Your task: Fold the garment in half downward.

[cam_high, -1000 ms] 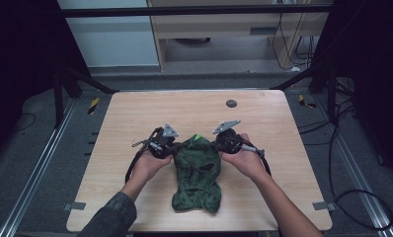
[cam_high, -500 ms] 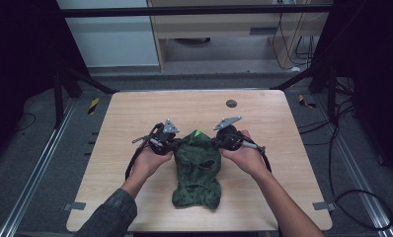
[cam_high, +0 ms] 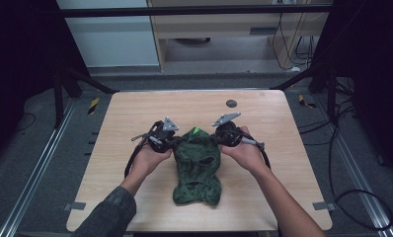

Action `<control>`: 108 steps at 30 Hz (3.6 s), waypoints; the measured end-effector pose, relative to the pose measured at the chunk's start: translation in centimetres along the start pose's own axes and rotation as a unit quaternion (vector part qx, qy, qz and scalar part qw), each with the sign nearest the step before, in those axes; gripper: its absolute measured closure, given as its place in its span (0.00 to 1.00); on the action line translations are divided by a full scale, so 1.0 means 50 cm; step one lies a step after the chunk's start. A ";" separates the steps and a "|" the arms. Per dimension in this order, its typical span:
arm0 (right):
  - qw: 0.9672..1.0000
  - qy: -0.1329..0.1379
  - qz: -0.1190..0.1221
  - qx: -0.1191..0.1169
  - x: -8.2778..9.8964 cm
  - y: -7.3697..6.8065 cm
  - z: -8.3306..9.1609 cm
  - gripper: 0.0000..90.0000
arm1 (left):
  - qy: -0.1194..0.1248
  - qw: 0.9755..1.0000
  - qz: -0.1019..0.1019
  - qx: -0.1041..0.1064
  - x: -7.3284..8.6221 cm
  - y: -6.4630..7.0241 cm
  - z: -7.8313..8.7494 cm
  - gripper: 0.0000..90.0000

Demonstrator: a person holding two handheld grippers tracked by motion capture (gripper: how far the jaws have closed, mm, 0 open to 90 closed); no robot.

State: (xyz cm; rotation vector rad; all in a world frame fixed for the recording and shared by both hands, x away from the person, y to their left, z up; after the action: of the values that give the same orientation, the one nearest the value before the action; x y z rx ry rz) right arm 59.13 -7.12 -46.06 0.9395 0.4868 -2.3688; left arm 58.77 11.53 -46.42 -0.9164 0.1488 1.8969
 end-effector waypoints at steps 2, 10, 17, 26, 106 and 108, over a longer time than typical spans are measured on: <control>1.000 -0.001 0.002 0.002 -0.003 0.001 -0.002 0.96 | -0.002 1.000 0.001 0.000 -0.001 -0.006 0.001 0.97; 1.000 0.006 -0.002 0.006 -0.020 0.014 0.001 0.96 | 0.005 1.000 0.000 -0.006 -0.018 -0.027 -0.001 0.97; 1.000 0.003 -0.003 0.009 -0.027 0.029 -0.007 0.96 | 0.010 1.000 0.012 -0.005 -0.026 -0.041 -0.012 0.97; 1.000 0.001 -0.004 0.018 -0.052 0.045 -0.019 0.96 | 0.007 1.000 0.011 -0.015 -0.040 -0.060 -0.023 0.98; 0.997 0.042 0.057 0.020 0.060 -0.031 0.031 0.94 | 0.066 0.997 -0.022 -0.024 0.012 0.053 0.024 0.97; 0.997 0.042 0.057 0.020 0.068 -0.034 0.033 0.94 | 0.067 0.997 -0.024 -0.023 0.014 0.060 0.022 0.97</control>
State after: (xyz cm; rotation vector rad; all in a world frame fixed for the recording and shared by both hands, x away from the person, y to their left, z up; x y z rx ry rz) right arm 55.20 -7.80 -47.11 1.0592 0.4071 -2.2511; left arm 55.56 11.04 -46.94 -1.0695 0.1633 1.8003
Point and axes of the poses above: each handheld gripper's, and its own axes: z roughly backward along the jaws, x roughly out of its underside, y roughly to its right, the point moved 6 cm from there along -z, roughly forward along the jaws, and after that the axes turned 14 degrees about -z, right-handed, at the moved point
